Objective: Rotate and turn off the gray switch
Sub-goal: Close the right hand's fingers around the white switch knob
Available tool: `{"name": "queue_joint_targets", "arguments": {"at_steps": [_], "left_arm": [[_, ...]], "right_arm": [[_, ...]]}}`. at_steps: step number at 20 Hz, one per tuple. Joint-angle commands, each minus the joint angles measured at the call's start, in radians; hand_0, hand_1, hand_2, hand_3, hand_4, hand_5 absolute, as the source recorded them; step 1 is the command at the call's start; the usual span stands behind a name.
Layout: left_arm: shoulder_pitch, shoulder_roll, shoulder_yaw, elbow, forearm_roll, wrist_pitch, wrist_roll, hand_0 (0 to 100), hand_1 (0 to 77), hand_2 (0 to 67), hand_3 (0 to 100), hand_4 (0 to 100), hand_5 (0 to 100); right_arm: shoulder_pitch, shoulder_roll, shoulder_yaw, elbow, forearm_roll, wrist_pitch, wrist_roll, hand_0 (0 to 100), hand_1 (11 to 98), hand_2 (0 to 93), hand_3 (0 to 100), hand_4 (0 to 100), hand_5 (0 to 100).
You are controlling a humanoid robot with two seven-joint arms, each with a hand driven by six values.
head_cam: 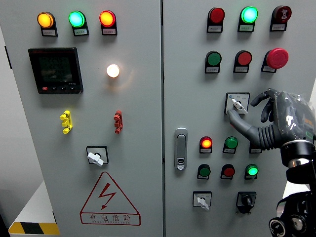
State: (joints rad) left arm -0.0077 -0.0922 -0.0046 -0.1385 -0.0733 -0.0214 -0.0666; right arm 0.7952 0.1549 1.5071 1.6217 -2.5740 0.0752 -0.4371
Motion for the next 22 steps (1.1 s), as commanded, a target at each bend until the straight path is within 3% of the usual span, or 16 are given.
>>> {"name": "queue_joint_targets", "arguments": {"at_steps": [1, 22], "left_arm": [[0.0, 0.0, 0.0, 0.0, 0.001, 0.0, -0.001, 0, 0.0, 12.9, 18, 9, 12], [0.0, 0.0, 0.0, 0.0, 0.0, 0.0, 0.001, 0, 0.0, 12.9, 18, 9, 12]], "right_arm": [[0.002, 0.0, -0.001, -0.009, 0.0, 0.0, 0.001, 0, 40.5, 56.8, 92, 86, 100], [0.032, 0.0, -0.013, -0.063, -0.005, -0.002, 0.0, 0, 41.0, 61.5, 92, 87, 100]]}}
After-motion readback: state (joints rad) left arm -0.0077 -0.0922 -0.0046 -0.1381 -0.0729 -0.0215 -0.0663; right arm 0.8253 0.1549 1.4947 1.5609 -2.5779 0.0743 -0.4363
